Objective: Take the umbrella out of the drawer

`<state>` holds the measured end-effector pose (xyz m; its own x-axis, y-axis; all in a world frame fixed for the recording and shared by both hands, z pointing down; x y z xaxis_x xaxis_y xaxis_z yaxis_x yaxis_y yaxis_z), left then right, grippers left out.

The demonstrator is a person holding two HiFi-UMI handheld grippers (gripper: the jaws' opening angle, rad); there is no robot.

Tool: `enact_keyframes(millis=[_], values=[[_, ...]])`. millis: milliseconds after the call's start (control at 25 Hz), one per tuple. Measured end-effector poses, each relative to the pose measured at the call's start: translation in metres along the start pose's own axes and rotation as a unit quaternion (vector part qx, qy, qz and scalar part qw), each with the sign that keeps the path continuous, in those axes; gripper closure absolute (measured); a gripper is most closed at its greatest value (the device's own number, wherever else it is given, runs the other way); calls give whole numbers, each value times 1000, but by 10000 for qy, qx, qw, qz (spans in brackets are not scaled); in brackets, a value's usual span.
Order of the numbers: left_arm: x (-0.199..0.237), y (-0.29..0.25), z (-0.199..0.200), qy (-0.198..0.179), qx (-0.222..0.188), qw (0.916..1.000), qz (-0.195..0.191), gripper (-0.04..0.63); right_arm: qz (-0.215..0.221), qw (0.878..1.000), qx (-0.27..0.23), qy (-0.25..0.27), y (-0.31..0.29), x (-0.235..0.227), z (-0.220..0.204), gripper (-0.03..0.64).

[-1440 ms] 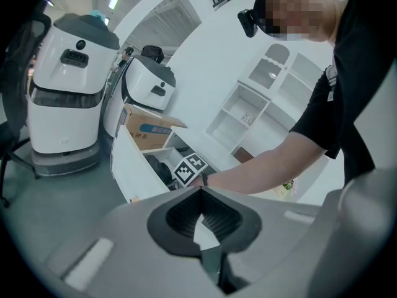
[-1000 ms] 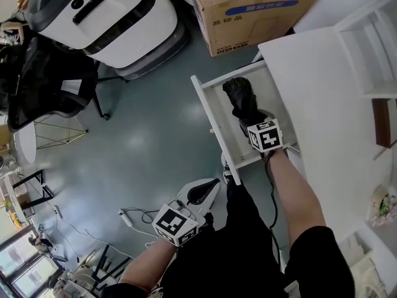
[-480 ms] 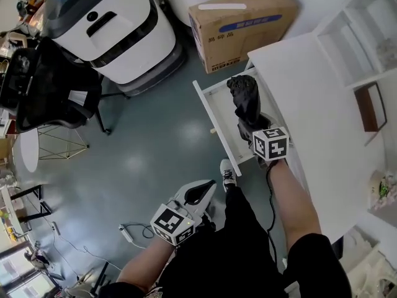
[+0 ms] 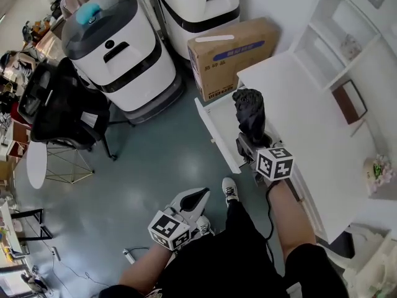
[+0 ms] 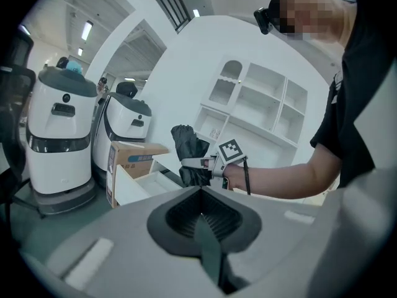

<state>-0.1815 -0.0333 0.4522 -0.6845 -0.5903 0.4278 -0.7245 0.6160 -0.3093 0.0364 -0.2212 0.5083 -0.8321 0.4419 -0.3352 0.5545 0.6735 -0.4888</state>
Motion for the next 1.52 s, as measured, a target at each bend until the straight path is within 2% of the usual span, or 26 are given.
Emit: enact_keyframes(millis=[360,680,880,1080,1520], values=[[-29,65,2,-242,-247,9994,61,595,25,9971,-763,20,102,69,2,336],[-50,113,-22,-390,-288,9987,-143,595,21,9923,-1239,-29,173,135,-34,336],[-56,129,-37,-429,-166,9985,-289,595,-23,9904,-1354,-261,203,162,-62,336],[-67,131,-36,-444,-149,9978,-460,595,-39,9902,-1342,-395,233,179,-76,336],[-107,106,-36,-415,-280,9982,-344,595,193,9917,-1215,-383,289,173,-99,334]])
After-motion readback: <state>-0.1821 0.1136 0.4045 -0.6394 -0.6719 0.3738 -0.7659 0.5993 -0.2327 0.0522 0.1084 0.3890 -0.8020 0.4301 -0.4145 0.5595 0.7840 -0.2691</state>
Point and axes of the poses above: the fingertips, and each gripper's own axes: y backward along the fingers, x to its left, z out of its top, the point moved 8 cm from there along y, backward along the fingers, and after that the axes turned 2 degrees about -z, right-handed, at the moved point
